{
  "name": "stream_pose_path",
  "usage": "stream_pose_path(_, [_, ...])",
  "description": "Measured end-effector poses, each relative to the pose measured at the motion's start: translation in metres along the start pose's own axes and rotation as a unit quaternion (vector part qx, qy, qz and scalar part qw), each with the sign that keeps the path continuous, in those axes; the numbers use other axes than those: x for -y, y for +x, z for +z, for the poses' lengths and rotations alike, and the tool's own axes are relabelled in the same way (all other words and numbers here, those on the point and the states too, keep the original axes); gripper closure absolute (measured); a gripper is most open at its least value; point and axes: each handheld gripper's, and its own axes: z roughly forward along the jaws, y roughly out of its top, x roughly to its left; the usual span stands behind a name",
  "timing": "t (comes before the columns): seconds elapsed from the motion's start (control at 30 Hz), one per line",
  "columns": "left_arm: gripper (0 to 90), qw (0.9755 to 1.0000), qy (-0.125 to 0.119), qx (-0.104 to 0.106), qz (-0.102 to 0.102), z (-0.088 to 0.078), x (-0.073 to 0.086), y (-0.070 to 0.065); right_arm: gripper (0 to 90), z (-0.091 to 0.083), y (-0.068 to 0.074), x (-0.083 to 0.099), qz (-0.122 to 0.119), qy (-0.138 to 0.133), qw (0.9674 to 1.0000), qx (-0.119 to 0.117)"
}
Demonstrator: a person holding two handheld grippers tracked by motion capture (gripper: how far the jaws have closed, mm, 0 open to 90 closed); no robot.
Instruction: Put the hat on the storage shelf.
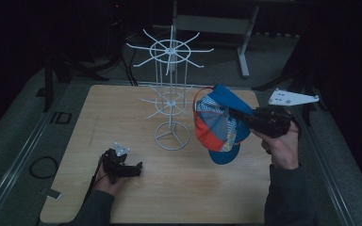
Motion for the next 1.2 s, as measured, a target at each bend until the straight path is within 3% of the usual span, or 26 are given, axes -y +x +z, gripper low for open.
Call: stream_pose_path(1.2, [0.1, 1.0000, 0.001, 0.000, 0.000, 0.000, 0.000, 0.000, 87.9, -0.009, 0.004, -0.012, -0.003, -0.039, 0.9992, -0.005])
